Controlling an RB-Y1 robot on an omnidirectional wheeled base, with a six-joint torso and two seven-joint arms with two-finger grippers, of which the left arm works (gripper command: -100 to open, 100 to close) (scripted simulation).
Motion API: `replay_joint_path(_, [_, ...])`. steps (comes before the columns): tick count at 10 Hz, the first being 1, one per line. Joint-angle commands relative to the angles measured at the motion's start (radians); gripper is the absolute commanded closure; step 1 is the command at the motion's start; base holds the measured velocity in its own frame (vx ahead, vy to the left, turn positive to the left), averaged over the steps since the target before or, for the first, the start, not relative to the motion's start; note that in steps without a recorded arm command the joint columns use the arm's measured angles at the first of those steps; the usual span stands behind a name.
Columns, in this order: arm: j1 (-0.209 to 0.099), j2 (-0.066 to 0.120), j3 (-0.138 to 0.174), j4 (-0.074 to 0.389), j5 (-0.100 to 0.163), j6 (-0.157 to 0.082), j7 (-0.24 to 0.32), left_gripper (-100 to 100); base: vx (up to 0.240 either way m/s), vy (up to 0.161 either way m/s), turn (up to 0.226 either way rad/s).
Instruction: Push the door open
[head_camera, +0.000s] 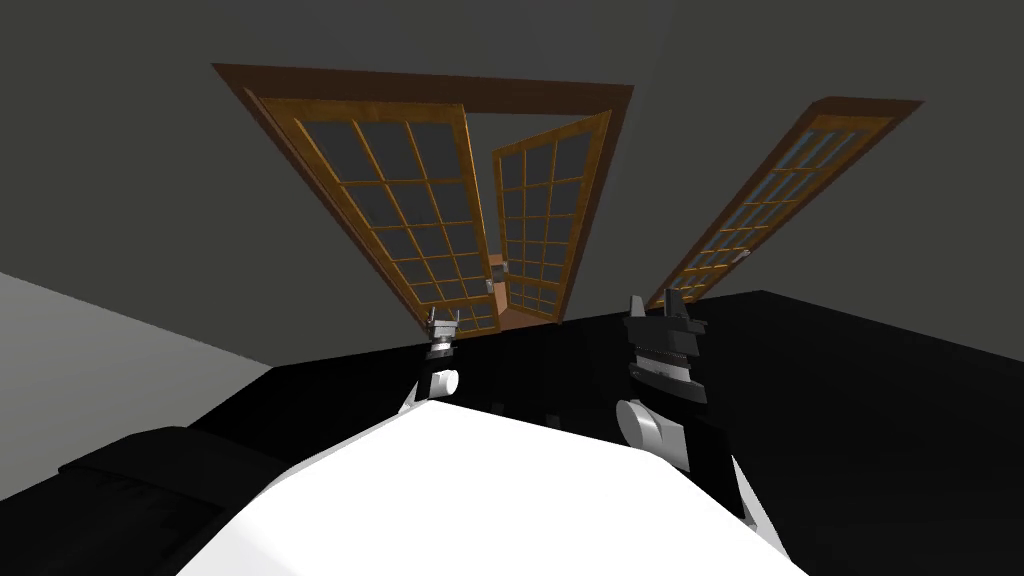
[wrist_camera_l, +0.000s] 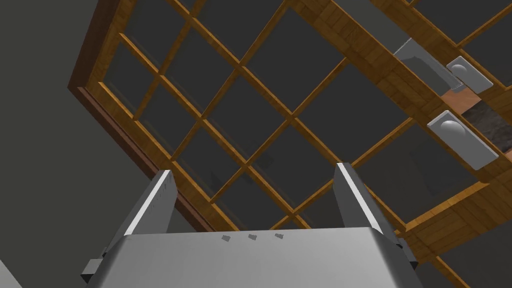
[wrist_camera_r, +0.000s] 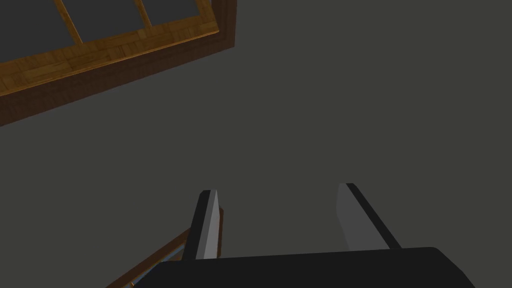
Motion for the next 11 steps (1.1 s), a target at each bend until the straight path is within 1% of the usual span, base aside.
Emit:
replay_joint_path(1, [-0.016, 0.003, 0.003, 0.041, 0.026, -0.006, 0.031, -100, 0.101, 0.023, -0.125])
replay_joint_path(8, [-0.071, 0.018, 0.012, 0.230, 0.134, -0.055, 0.165, -100, 0.098, 0.026, -0.142])
replay_joint_path(11, [-0.093, 0.024, 0.015, 0.309, 0.180, -0.075, 0.221, -100, 0.090, 0.046, -0.143])
